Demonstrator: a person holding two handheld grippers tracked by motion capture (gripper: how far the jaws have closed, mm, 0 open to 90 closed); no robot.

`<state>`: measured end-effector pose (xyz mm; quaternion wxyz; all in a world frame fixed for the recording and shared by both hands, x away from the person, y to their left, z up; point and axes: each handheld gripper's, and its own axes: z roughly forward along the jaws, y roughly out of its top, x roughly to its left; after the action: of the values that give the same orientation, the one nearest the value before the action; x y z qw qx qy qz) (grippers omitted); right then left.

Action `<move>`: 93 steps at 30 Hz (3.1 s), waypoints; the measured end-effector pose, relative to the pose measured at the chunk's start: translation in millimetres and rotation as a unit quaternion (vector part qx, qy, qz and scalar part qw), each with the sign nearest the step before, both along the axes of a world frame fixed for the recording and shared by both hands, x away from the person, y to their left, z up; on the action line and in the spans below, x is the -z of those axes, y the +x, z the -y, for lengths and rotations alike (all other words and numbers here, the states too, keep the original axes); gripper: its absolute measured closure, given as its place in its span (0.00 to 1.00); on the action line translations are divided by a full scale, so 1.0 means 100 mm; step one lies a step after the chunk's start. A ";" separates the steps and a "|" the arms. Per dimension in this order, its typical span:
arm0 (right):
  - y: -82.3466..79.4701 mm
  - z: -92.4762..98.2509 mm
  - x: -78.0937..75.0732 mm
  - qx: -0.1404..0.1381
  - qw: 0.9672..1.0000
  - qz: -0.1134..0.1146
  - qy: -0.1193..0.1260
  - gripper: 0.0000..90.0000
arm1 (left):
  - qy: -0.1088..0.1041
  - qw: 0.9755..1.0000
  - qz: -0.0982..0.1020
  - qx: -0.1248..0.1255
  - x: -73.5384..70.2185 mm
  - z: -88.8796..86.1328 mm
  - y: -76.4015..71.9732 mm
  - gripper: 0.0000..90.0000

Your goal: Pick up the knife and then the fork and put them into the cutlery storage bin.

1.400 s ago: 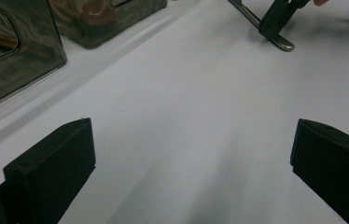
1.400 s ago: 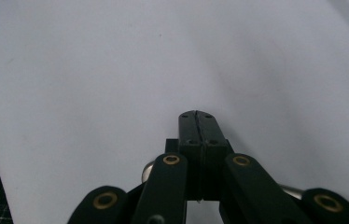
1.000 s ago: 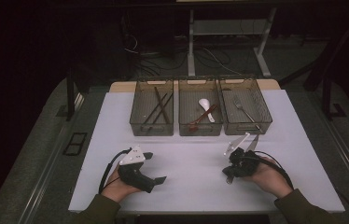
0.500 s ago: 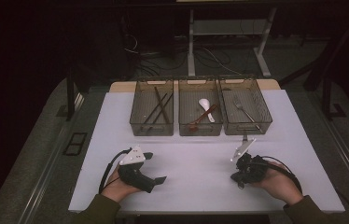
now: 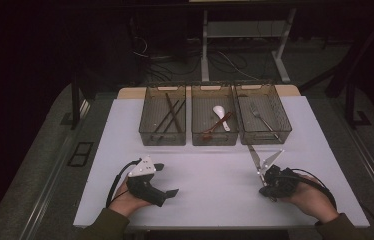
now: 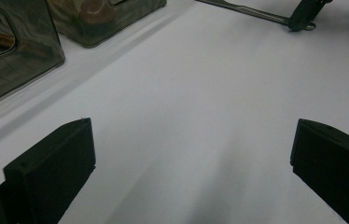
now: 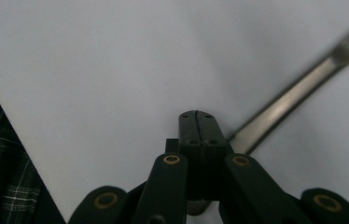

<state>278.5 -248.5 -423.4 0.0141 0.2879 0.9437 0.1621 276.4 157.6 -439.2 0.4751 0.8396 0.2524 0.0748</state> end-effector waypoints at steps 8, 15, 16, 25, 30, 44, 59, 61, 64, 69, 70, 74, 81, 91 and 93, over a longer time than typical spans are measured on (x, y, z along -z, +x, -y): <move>0.03 0.09 -0.01 0.009 1.000 -0.005 -0.014 1.00 | 0.000 1.000 0.000 0.000 0.00 0.00 0.00 0.00; 0.10 0.27 -0.02 0.042 0.998 -0.009 -0.039 1.00 | 0.000 1.000 0.000 0.000 0.00 0.00 0.00 0.00; 0.12 0.30 -0.03 0.045 0.998 -0.008 -0.044 1.00 | 0.001 1.000 0.000 0.000 0.00 0.00 0.00 0.00; 0.33 0.60 -0.04 0.086 0.994 -0.012 -0.069 1.00 | -0.001 1.000 -0.001 0.000 0.01 0.01 0.00 0.00; 0.42 0.68 -0.10 0.099 0.993 -0.014 -0.063 0.99 | -0.001 1.000 -0.001 0.001 0.01 0.02 0.00 0.00; 0.92 0.36 -0.19 0.107 0.990 -0.041 -0.077 0.81 | -0.002 1.000 0.000 0.004 0.01 0.02 0.01 0.00; 1.06 0.25 -0.03 0.088 0.987 -0.061 -0.122 0.86 | 0.000 1.000 -0.001 0.005 0.01 0.02 0.01 0.00; 1.07 0.25 -0.03 0.094 0.986 -0.065 -0.119 0.87 | 0.000 1.000 0.000 0.004 0.01 0.02 0.00 0.00; 1.07 0.27 -0.03 0.100 0.986 -0.067 -0.115 0.88 | -0.002 1.000 -0.001 0.003 0.01 0.02 0.00 0.00; 1.04 0.31 -0.04 0.101 0.985 -0.063 -0.127 0.88 | -0.001 1.000 -0.001 0.005 0.01 0.02 0.01 0.00; 1.03 0.33 -0.04 0.101 0.985 -0.065 -0.127 0.88 | -0.001 1.000 -0.001 0.005 0.01 0.02 0.01 0.00; 0.98 0.39 -0.04 0.100 0.985 -0.067 -0.127 0.88 | 0.000 1.000 -0.002 0.005 0.01 0.03 0.01 0.00; 0.84 0.47 -0.08 0.088 0.988 -0.059 -0.108 0.89 | 0.001 1.000 -0.002 0.004 0.01 0.03 0.01 0.00; 0.67 0.52 -0.25 0.081 0.995 -0.030 -0.052 0.89 | 0.000 1.000 -0.002 0.004 0.01 0.03 0.01 0.00; 0.66 0.54 -0.29 0.079 0.996 -0.022 -0.032 0.89 | 0.000 1.000 -0.003 0.004 0.01 0.03 0.01 0.00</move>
<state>344.1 -302.1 -394.6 0.0157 0.3647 0.9228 0.1234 277.3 154.5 -440.6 0.4746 0.8410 0.2501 0.0705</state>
